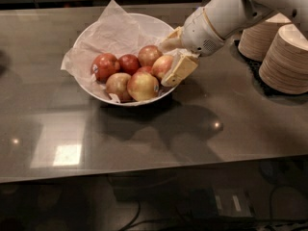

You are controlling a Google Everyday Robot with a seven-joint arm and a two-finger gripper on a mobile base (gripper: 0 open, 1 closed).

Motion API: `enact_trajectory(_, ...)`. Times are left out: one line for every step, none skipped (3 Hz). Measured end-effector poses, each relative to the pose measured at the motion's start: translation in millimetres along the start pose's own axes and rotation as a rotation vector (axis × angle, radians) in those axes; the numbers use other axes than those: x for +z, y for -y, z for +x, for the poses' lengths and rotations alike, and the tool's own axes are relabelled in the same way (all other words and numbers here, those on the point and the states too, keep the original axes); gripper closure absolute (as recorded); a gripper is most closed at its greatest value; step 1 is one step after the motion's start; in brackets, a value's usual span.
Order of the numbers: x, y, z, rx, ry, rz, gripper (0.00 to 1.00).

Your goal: Pick apple from white bowl

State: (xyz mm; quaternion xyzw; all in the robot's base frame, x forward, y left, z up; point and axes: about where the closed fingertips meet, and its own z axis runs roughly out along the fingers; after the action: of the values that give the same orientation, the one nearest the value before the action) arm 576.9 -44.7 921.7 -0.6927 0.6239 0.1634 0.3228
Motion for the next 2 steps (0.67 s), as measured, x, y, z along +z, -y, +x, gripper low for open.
enact_trajectory(8.8,-1.2,2.2,0.020,0.012,-0.032,0.35)
enact_trajectory(16.8,-3.4,6.5,0.044,0.016,-0.064,0.54)
